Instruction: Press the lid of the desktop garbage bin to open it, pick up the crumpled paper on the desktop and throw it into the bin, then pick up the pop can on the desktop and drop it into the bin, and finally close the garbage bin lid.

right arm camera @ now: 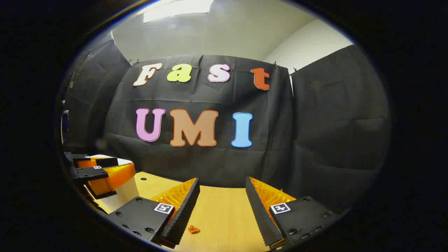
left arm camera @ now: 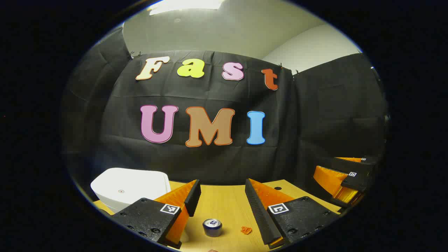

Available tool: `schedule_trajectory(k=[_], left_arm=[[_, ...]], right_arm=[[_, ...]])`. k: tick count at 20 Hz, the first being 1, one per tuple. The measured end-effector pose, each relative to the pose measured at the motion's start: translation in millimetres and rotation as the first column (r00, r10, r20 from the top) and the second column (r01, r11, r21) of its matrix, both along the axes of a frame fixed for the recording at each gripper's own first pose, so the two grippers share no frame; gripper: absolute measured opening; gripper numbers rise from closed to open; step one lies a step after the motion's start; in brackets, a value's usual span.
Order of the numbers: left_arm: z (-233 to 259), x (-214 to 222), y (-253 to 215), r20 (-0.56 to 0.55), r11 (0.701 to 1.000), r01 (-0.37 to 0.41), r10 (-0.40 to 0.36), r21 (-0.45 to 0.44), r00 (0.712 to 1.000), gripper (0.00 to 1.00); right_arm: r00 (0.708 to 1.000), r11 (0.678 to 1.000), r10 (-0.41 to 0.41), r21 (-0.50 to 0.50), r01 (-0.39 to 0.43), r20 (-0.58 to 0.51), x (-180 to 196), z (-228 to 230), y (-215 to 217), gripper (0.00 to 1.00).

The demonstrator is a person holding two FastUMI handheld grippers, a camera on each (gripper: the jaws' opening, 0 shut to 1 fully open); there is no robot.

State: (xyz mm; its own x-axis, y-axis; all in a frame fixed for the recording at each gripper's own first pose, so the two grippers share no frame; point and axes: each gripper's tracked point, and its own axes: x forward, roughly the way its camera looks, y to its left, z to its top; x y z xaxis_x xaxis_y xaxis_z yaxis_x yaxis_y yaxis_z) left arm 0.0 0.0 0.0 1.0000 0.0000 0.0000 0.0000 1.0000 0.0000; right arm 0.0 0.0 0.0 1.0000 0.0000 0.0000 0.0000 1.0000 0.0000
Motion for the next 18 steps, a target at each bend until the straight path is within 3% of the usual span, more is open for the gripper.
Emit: schedule_trajectory(k=[1,2,3,18], left_arm=[[0.0,-0.7,4.8,-0.003,1.000,-0.011,0.011,0.002,1.000,0.77],[-2.7,-2.8,9.7,-0.011,1.000,-0.025,0.025,0.003,1.000,0.76],[-3.3,-3.1,10.4,-0.015,1.000,-0.028,0.028,0.002,0.999,0.77],[-8.1,-6.7,9.6,-0.029,0.999,-0.032,0.032,-0.006,0.999,0.77]], right_arm=[[1.000,1.000,0.018,-0.003,-0.018,-0.004,0.9,-2.0,6.7,0.89],[1.000,1.000,0.028,-0.013,-0.029,-0.007,-0.4,-3.1,10.4,0.85],[1.000,0.999,0.028,-0.014,-0.028,-0.006,-0.8,-3.0,9.6,0.89],[1.000,1.000,0.013,0.006,-0.013,-0.018,-4.4,-7.3,3.8,0.88]])
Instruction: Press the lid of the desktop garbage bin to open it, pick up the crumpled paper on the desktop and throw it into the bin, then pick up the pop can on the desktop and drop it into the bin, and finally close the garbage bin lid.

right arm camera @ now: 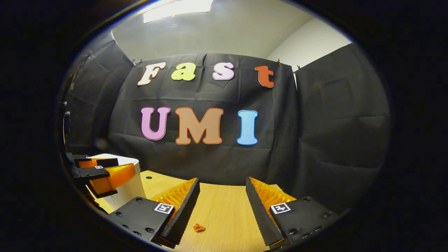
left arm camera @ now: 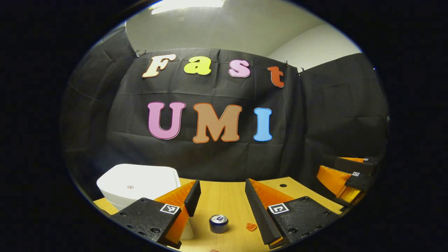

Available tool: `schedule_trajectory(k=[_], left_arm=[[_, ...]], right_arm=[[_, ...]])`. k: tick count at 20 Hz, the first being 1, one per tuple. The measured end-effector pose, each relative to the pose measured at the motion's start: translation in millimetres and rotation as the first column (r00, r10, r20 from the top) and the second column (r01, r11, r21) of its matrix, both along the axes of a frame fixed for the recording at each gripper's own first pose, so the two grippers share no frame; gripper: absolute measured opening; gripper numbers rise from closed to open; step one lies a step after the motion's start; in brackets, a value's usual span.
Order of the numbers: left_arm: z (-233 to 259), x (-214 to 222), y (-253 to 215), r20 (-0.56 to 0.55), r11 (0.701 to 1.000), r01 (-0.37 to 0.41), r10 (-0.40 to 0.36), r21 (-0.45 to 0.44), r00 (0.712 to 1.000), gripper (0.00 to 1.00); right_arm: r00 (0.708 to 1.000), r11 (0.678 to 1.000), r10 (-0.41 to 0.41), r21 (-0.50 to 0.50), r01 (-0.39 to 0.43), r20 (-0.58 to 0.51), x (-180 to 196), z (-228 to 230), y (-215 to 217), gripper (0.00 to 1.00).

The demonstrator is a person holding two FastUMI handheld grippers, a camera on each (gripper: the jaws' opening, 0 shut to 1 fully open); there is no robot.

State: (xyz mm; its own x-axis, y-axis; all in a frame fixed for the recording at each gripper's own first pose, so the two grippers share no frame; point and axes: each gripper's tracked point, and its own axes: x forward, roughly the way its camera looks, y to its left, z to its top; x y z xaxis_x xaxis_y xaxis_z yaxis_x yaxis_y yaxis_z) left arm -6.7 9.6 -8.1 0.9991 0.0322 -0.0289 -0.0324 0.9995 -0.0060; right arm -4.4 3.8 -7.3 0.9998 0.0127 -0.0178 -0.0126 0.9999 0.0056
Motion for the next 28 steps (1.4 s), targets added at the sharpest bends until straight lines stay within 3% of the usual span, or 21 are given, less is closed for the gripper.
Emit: schedule_trajectory(k=[6,8,9,10,13,14,18,24,28], left_arm=[[-4,0,1,-0.013,1.000,0.000,0.000,0.000,1.000,0.77],[-6,0,2,-0.017,1.000,-0.004,0.004,-0.003,1.000,0.77],[-6,1,2,-0.019,1.000,-0.005,0.005,-0.002,1.000,0.76],[-7,-1,2,-0.023,1.000,-0.009,0.009,0.002,1.000,0.77],[-4,-8,0,-0.017,1.000,-0.020,0.020,-0.003,1.000,0.77],[-4,-9,0,-0.016,1.000,-0.024,0.024,-0.001,1.000,0.77],[-3,-16,3,-0.015,0.999,-0.049,0.049,-0.002,0.999,0.76],[7,-21,29,0.007,0.991,-0.124,0.124,0.044,0.992,0.76],[31,-23,69,0.072,0.966,-0.231,0.224,0.112,0.972,0.75]], right_arm=[[1.000,1.000,0.004,0.006,-0.004,-0.010,2,-2,0,0.85],[1.000,1.000,0.009,0.003,-0.009,-0.011,2,-3,2,0.88],[1.000,1.000,0.011,0.002,-0.011,-0.011,1,-3,3,0.84],[1.000,1.000,0.014,0.004,-0.014,-0.009,0,-3,3,0.89],[1.000,0.999,0.030,0.026,-0.030,0.001,-3,-1,4,0.89],[0.999,0.999,0.037,0.026,-0.037,0.001,-3,-1,6,0.85],[0.998,0.998,0.060,0.021,-0.060,-0.007,-7,-4,8,0.85],[0.997,0.997,0.075,0.032,-0.075,-0.021,-6,-9,9,0.88],[0.994,0.994,0.108,0.020,-0.108,-0.032,-2,-11,19,0.85]])
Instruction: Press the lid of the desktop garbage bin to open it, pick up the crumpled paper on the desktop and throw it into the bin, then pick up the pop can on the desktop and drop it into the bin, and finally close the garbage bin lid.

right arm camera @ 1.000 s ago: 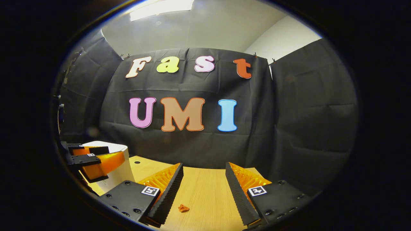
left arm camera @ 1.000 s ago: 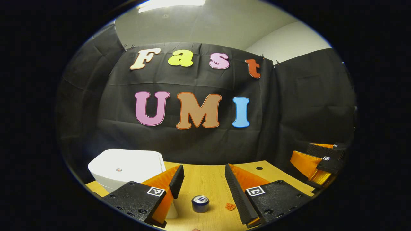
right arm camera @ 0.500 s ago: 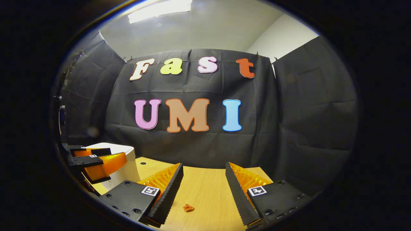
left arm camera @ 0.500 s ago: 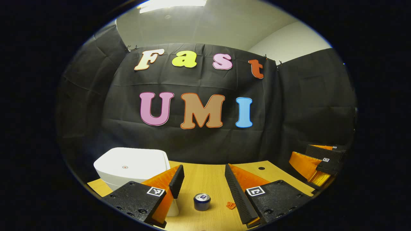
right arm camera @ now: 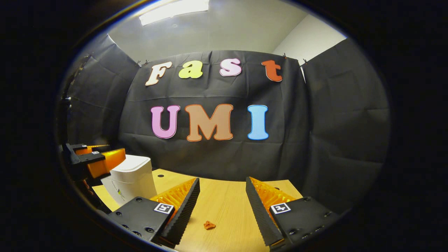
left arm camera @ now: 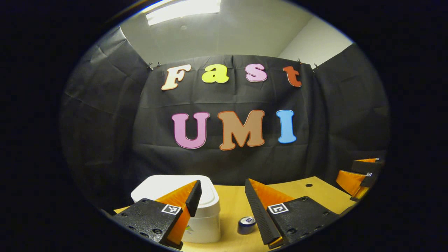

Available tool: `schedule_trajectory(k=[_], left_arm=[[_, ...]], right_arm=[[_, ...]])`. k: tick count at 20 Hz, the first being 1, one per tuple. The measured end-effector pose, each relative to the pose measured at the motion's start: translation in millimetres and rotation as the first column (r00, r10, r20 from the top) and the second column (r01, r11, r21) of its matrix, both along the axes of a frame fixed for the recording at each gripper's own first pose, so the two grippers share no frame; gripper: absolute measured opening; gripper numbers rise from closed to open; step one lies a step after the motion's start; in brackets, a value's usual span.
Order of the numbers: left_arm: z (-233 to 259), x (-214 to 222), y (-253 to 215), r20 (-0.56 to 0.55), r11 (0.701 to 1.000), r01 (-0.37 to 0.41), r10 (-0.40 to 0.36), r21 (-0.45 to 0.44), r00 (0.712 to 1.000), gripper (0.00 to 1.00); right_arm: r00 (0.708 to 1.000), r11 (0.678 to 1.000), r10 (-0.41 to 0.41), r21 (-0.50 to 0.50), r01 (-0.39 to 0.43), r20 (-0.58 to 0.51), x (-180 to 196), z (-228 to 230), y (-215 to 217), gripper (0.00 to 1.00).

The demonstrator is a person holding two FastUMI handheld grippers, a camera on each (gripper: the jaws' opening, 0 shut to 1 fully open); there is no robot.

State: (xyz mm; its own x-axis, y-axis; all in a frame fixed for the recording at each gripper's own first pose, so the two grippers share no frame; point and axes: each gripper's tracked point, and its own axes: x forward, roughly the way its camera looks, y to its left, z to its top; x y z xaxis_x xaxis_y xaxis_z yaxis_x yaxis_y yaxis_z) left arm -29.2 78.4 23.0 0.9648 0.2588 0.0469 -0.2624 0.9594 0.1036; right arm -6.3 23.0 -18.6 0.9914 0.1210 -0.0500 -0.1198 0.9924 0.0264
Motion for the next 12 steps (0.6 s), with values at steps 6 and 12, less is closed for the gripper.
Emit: schedule_trajectory(k=[6,12], left_arm=[[-3,1,65,0.014,0.986,-0.167,0.167,0.015,0.986,0.46],[-32,-1,115,-0.044,0.959,-0.284,0.283,0.001,0.958,0.02]], right_arm=[[1.000,1.000,-0.001,0.006,0.002,-0.020,7,-4,-1,0.85],[0.999,1.000,-0.009,0.003,0.009,-0.041,14,-11,1,0.89]])
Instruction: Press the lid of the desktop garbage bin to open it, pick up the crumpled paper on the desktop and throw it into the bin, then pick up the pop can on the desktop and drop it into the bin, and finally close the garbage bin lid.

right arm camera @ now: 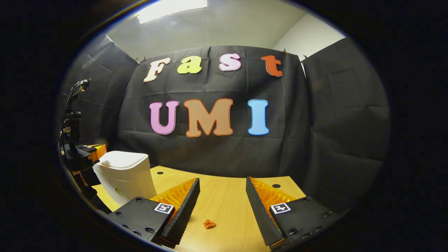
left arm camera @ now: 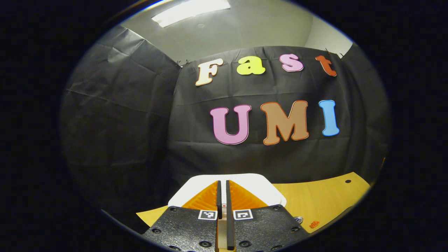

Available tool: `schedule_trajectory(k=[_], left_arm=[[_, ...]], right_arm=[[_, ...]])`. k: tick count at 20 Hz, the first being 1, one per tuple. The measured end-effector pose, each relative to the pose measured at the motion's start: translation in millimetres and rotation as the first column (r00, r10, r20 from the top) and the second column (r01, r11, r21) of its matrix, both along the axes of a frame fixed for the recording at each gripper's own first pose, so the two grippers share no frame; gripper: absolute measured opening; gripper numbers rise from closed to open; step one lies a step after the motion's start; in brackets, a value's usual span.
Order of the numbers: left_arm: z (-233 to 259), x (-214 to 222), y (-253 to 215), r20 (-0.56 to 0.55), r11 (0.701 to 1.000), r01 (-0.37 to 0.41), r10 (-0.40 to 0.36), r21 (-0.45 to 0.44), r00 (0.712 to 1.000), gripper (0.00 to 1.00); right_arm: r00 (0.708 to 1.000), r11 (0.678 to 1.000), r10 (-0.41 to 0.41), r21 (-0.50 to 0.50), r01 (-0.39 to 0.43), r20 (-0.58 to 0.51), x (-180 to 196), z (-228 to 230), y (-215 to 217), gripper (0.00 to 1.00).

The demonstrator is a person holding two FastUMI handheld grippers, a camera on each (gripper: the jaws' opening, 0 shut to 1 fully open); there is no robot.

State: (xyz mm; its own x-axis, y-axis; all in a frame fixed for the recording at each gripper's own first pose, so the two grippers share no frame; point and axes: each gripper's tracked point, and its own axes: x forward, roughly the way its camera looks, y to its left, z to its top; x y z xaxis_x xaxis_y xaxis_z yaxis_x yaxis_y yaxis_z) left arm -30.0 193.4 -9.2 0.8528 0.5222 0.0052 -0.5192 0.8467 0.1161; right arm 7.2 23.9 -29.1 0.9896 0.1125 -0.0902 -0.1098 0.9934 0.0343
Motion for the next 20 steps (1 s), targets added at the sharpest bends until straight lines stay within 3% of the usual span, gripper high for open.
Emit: schedule_trajectory(k=[4,6,10,13,16,20], left_arm=[[-29,0,1,-0.066,0.999,0.007,-0.009,-0.037,0.998,0.00],[-30,-1,0,-0.061,1.000,-0.002,0.001,-0.013,0.998,0.00],[-31,0,0,0.001,0.997,-0.019,0.019,-0.074,1.000,0.00],[-30,-2,2,0.031,0.998,-0.013,0.015,-0.067,0.999,0.00],[-23,1,2,0.029,1.000,-0.022,0.022,0.007,0.999,0.00],[-15,2,2,0.035,0.999,-0.035,0.035,0.000,0.999,0.00]], right_arm=[[1.000,1.000,0.013,-0.001,-0.013,-0.024,4,-7,8,0.85],[0.999,1.000,0.027,-0.013,-0.027,-0.031,6,-12,13,0.85],[0.989,0.994,0.104,-0.024,-0.108,-0.108,14,-35,38,0.89],[0.972,0.976,0.214,-0.017,-0.217,-0.099,22,-25,75,0.85],[0.967,0.969,0.243,-0.019,-0.245,-0.071,19,-23,80,0.85],[0.960,0.968,0.247,-0.009,-0.251,-0.129,24,-39,73,0.85]])
